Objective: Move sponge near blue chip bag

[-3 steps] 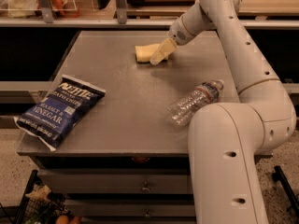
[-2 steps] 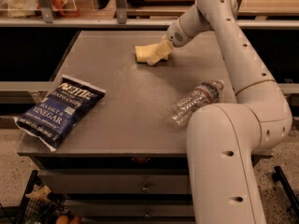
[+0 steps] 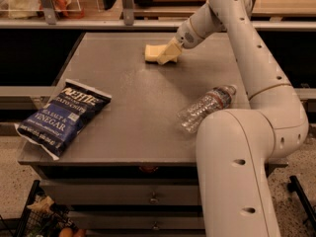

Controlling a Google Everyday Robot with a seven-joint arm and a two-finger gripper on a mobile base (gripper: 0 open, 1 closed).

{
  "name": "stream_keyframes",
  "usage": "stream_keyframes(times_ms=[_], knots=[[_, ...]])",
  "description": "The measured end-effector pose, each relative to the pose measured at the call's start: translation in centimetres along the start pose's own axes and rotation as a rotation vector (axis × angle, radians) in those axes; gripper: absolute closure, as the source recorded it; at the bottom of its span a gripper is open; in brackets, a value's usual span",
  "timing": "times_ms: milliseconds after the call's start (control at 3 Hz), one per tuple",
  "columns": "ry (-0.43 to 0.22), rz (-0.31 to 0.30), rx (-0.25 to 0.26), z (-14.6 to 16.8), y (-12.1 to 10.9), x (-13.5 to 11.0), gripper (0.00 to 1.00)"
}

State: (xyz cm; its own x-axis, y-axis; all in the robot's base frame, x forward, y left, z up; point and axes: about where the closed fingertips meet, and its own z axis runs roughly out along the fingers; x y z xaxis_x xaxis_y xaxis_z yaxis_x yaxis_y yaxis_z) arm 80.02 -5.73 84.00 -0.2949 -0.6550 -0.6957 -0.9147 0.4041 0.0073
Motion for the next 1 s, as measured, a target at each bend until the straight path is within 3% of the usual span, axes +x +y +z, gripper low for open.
stream_keyframes(times_ms=[333, 667, 1000], knots=[[0.032, -0.056, 0.039, -2.4, 0.1, -1.3, 0.88], [0.066, -0.118, 0.069, -4.7, 0.5, -2.6, 1.00], [0.055, -0.188, 0.025, -5.2, 2.6, -4.7, 1.00]])
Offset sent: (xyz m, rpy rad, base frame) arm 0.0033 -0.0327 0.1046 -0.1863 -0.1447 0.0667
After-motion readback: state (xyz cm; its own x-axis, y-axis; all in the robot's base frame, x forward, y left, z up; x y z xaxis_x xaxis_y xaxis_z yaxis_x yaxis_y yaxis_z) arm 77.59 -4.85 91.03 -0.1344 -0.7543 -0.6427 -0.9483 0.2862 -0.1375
